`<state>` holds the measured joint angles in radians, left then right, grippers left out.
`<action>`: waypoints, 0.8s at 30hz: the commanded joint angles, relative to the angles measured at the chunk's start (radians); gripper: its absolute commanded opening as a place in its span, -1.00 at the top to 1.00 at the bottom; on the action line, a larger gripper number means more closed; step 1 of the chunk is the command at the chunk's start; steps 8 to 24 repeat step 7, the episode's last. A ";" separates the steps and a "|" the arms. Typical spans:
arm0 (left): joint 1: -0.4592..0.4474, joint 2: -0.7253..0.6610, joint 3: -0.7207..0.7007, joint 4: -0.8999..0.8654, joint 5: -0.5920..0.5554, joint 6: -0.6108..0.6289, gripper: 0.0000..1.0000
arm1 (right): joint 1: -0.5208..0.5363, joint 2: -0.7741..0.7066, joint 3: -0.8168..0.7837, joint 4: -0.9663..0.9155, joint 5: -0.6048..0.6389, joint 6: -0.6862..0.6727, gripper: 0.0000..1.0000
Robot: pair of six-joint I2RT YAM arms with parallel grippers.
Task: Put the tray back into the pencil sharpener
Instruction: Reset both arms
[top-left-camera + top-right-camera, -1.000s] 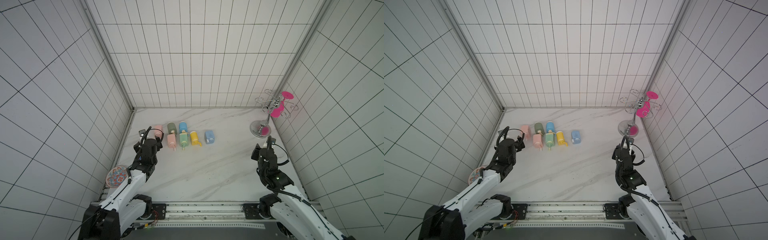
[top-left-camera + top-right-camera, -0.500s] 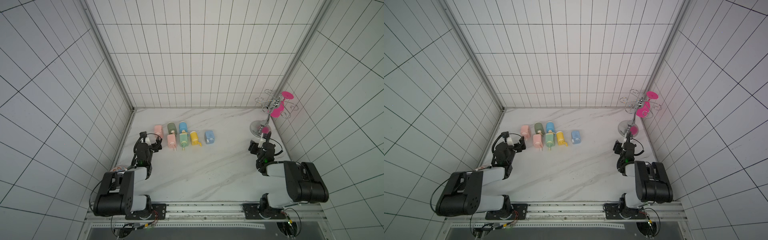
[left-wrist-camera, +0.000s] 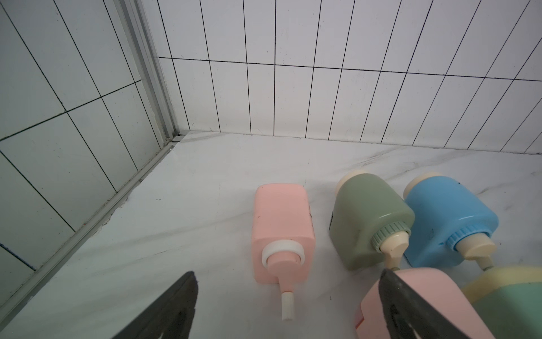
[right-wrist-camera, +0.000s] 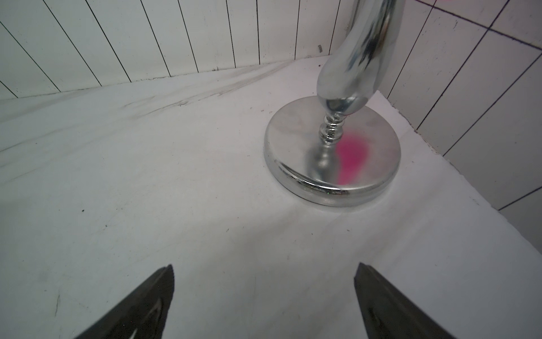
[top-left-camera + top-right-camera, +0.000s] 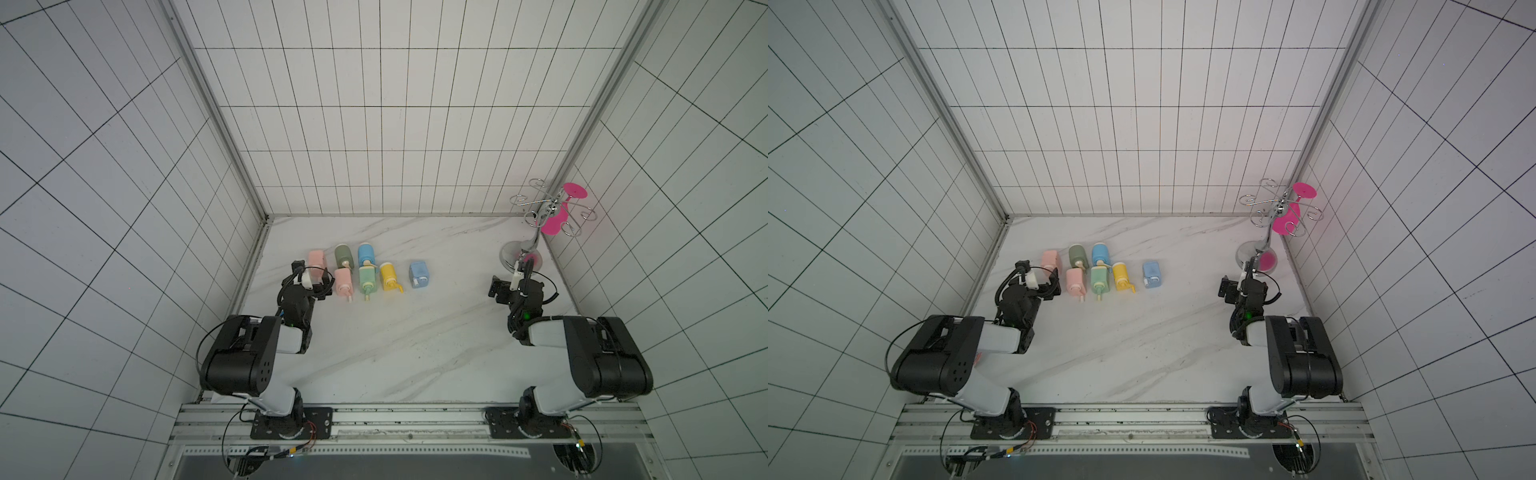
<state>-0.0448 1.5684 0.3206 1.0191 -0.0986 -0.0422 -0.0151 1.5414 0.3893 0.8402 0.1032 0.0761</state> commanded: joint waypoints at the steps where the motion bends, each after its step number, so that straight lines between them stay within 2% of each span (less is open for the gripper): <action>1: -0.008 -0.013 0.021 -0.024 -0.061 0.023 -0.94 | 0.002 0.013 0.057 -0.035 -0.051 -0.047 -0.97; 7: -0.049 -0.009 0.045 -0.066 -0.138 0.047 -0.94 | 0.001 -0.004 0.036 -0.018 -0.051 -0.050 -0.97; 24: -0.049 -0.009 0.045 -0.066 -0.138 0.047 -0.94 | 0.001 -0.004 0.036 -0.018 -0.051 -0.050 -0.97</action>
